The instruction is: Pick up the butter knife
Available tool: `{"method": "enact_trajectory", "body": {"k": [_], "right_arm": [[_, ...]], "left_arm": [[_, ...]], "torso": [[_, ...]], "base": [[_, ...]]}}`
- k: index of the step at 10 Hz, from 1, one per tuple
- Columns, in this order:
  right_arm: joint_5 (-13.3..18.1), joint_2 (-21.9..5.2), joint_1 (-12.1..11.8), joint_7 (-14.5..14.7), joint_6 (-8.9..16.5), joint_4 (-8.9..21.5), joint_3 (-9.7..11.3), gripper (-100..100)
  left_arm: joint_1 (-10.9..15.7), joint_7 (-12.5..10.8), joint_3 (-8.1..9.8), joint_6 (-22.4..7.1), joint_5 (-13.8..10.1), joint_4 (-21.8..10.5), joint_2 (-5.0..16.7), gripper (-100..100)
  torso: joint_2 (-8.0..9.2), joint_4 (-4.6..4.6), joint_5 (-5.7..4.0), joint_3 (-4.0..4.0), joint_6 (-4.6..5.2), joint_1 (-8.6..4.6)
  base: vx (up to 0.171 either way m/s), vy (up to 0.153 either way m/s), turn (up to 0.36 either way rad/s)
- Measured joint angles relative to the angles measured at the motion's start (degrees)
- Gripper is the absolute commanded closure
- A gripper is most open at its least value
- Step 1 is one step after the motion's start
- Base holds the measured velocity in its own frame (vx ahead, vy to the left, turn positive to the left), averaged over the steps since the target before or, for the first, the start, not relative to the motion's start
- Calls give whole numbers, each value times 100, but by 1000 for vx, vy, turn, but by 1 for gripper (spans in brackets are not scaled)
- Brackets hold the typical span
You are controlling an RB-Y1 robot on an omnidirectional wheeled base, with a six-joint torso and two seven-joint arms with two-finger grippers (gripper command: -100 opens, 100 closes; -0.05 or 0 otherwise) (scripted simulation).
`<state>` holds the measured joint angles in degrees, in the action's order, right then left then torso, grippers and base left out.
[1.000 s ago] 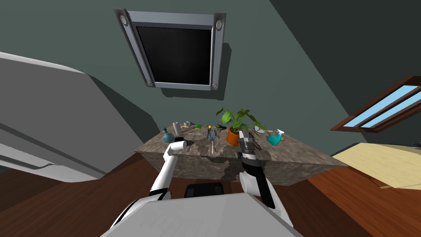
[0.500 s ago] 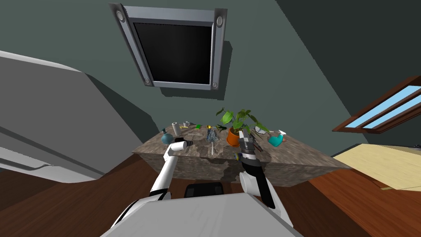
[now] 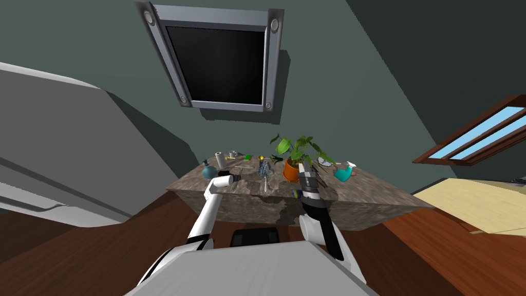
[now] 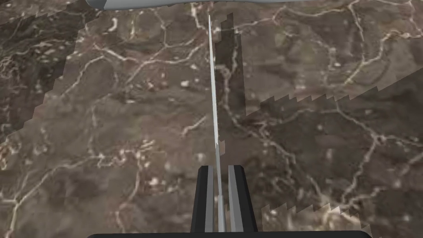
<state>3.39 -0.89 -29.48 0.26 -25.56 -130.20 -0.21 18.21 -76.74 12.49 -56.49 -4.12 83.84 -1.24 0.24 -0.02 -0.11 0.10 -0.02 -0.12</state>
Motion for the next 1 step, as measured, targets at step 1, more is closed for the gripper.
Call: {"method": "enact_trajectory", "body": {"k": [1], "right_arm": [[0,0,-1,0,0,0,0,0]], "left_arm": [[2,-10,-1,-21,4,8,2,0]], "torso": [[-11,-2,1,-5,1,-1]], "base": [[-7,1,2]]}}
